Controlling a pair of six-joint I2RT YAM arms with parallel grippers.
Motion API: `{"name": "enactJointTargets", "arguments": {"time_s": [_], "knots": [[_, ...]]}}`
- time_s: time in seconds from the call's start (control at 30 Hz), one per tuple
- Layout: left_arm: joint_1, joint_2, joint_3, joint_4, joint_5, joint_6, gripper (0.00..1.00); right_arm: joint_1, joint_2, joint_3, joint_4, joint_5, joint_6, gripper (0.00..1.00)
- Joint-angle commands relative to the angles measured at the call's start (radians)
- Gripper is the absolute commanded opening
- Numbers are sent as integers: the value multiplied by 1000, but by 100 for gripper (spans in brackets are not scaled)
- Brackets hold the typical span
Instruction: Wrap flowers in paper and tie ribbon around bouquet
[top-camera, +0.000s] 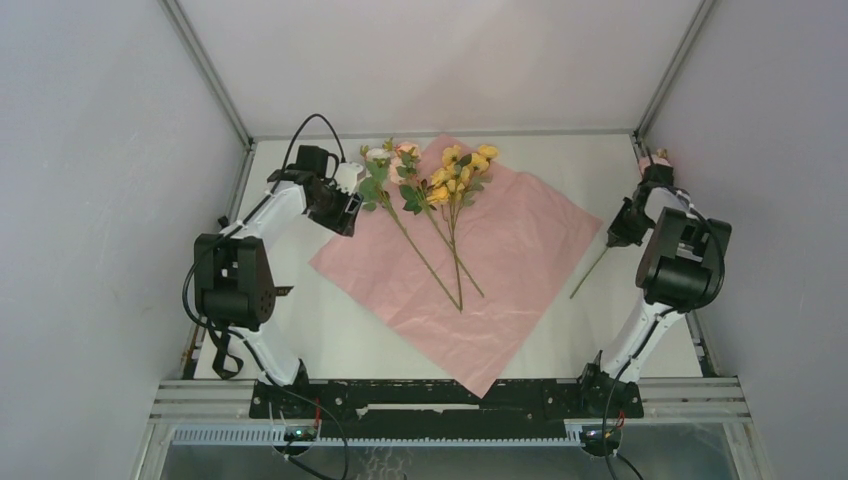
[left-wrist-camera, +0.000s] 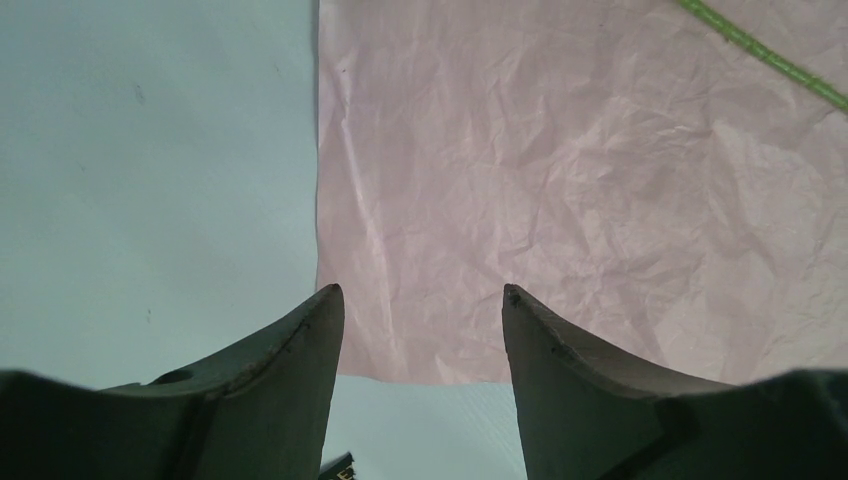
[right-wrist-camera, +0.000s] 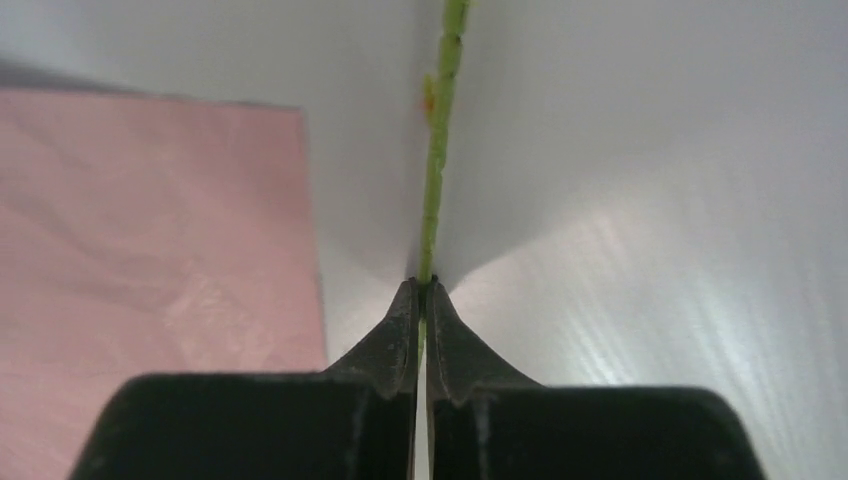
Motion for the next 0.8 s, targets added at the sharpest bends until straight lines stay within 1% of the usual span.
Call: {"name": "enactJointTargets", "arguments": {"time_s": [0.0,0.13,0.33,0.37,0.4,0.47,0.5,0.57,0.6,0.63,0.67,0.77], "knots": [[-3,-51,-19,19,30,-15,65,69,-25,-19,-81,22,-49,0],[-3,-58,-28,25,36,-17,65,104,-81,-46,-108,80,-55,0],[-2,-69,-53,44,39,0,65,145,-139,-47,-215,89,-49,0],[-2,-69,-53,45,38,2,65,146,-154,-47,-223,82,-47,6],[-2,-70,-53,44,38,5,65,145,-170,-46,-223,88,-44,15],[-2,-72,-54,42,39,11,65,129,-211,-42,-203,125,-25,48],[-2,-73,-54,40,37,13,65,112,-223,-39,-179,135,-15,58],[-1,-78,-52,37,27,18,65,63,-230,-18,-116,123,17,72],[0,-82,-52,36,23,19,65,39,-224,-3,-92,113,29,86],[0,-86,-53,36,20,20,66,15,-210,19,-65,106,42,95],[0,-92,-54,36,19,22,66,-5,-186,49,-46,105,54,99],[0,-103,-56,39,19,25,66,-28,-78,183,-66,119,80,99]]}}
